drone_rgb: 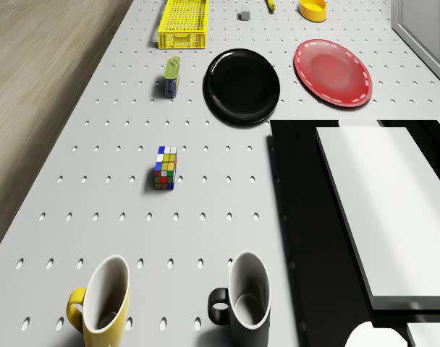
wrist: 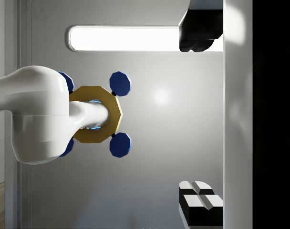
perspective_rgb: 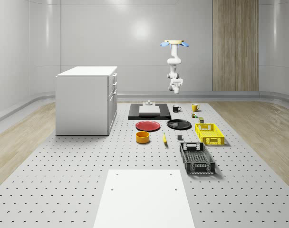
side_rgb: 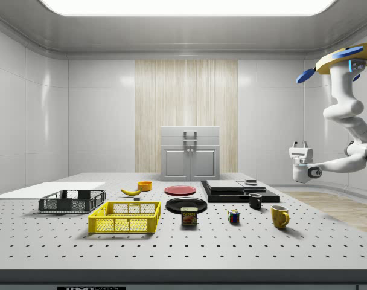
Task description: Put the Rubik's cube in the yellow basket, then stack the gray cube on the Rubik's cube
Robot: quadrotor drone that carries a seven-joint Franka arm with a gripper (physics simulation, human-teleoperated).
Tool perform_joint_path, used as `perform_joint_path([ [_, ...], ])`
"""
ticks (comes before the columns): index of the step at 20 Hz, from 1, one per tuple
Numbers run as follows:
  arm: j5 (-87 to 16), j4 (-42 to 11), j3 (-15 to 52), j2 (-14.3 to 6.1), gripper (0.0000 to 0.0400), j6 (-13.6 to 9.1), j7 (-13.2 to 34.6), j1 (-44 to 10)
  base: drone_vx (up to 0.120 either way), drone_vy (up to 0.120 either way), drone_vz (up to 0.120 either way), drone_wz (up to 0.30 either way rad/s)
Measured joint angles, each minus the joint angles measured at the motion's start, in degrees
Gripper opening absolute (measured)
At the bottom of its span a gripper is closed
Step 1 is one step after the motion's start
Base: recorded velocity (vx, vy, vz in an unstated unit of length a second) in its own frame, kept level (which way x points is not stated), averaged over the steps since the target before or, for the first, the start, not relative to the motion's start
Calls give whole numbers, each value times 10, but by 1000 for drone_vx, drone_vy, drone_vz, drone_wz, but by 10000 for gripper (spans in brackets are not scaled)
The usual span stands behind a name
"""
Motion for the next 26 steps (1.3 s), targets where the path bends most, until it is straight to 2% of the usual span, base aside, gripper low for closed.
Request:
perform_joint_path([
  [8, 0, 31, 1, 11, 400, -16, 0, -1, 120, 120, 0, 0],
  [26, 0, 32, 2, 9, 400, -12, -1, -2, 120, 120, 0, 0],
])
